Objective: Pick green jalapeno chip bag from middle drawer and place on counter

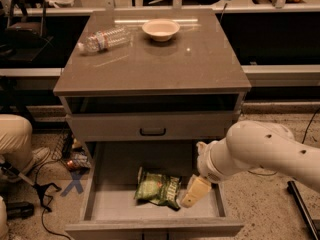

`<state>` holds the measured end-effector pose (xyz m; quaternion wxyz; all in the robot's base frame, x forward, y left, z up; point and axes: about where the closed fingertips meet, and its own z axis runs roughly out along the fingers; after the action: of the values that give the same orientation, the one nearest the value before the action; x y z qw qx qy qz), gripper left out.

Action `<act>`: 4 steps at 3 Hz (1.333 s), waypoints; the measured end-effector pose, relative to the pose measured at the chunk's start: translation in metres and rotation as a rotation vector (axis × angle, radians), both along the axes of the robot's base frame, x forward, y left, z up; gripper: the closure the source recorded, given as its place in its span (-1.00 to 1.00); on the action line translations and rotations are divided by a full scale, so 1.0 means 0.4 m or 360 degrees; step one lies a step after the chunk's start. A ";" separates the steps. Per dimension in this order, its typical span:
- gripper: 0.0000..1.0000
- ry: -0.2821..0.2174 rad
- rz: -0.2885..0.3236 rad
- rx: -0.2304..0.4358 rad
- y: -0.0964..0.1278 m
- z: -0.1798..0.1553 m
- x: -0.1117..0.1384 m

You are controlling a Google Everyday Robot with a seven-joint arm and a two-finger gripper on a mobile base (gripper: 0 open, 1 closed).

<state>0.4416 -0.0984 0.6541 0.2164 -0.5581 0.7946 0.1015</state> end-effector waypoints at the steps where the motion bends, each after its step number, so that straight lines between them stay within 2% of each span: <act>1: -1.00 -0.0004 0.0031 0.0082 0.074 -0.084 0.039; 2: -1.00 0.0090 0.0190 0.0216 0.205 -0.182 0.052; 4: -1.00 0.0028 0.0181 0.0150 0.192 -0.305 0.105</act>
Offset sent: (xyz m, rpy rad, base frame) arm 0.0252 0.1290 -0.0983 0.2105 0.1055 0.2269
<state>0.4836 -0.0217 0.5323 0.2294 -0.5907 0.7577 0.1559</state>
